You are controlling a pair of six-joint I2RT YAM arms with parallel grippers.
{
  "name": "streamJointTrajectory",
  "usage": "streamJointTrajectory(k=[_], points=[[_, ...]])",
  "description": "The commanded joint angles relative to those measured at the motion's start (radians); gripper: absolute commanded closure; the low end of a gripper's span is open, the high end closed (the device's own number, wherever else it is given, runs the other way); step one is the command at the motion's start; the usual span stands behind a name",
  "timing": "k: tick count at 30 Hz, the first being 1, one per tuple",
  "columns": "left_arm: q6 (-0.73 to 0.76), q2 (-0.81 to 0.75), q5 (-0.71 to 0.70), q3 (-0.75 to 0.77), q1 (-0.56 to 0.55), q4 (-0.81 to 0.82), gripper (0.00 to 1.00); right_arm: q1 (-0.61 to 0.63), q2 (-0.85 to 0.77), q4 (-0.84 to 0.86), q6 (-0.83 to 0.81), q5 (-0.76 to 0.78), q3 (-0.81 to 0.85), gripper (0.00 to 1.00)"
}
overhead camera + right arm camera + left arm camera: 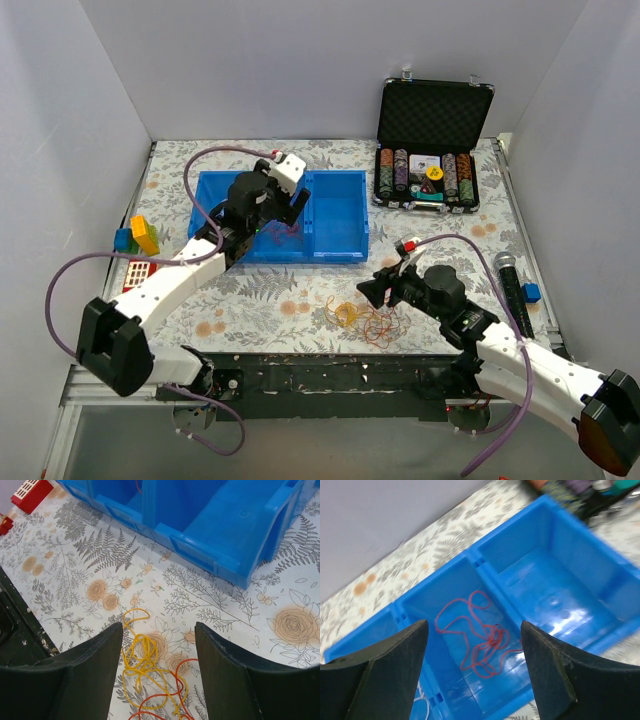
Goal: Untangle the cables
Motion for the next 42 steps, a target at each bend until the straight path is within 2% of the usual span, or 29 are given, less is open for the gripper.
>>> streamJointTrajectory(k=[1, 3, 5, 7, 13, 18, 26, 31, 35, 38, 42], points=[[0.075, -0.182, 0.406, -0.061, -0.009, -0.031, 0.25, 0.004, -0.027, -0.029, 0.025, 0.048, -0.018, 0.33], [0.154, -0.22, 0.591, -0.096, -0.036, -0.11, 0.24, 0.003, -0.036, -0.052, 0.036, 0.097, -0.022, 0.33], [0.223, -0.217, 0.653, -0.121, -0.126, -0.199, 0.22, 0.004, -0.053, -0.074, 0.046, 0.126, -0.03, 0.33], [0.273, -0.173, 0.747, -0.124, -0.162, -0.298, 0.21, 0.004, -0.076, -0.089, 0.059, 0.149, -0.039, 0.33], [0.352, -0.014, 0.822, -0.162, -0.199, -0.341, 0.2, 0.003, -0.143, -0.146, 0.083, 0.189, -0.044, 0.34], [0.448, 0.097, 0.908, -0.142, -0.208, -0.341, 0.11, 0.003, -0.185, -0.169, 0.095, 0.174, -0.062, 0.36], [0.504, 0.286, 0.974, -0.009, -0.254, -0.315, 0.14, 0.003, -0.216, -0.194, 0.132, 0.181, -0.093, 0.42], [0.523, 0.356, 0.983, 0.014, -0.289, -0.3, 0.33, 0.003, -0.212, -0.213, 0.135, 0.186, -0.085, 0.45], [0.574, 0.378, 0.977, 0.02, -0.309, -0.335, 0.37, 0.003, -0.22, -0.224, 0.134, 0.195, -0.085, 0.46], [0.579, 0.385, 0.965, 0.019, -0.315, -0.329, 0.54, 0.003, -0.226, -0.223, 0.134, 0.198, -0.091, 0.48], [0.57, 0.364, 0.936, 0.011, -0.315, -0.303, 0.86, 0.003, -0.216, -0.22, 0.132, 0.192, -0.09, 0.49]])
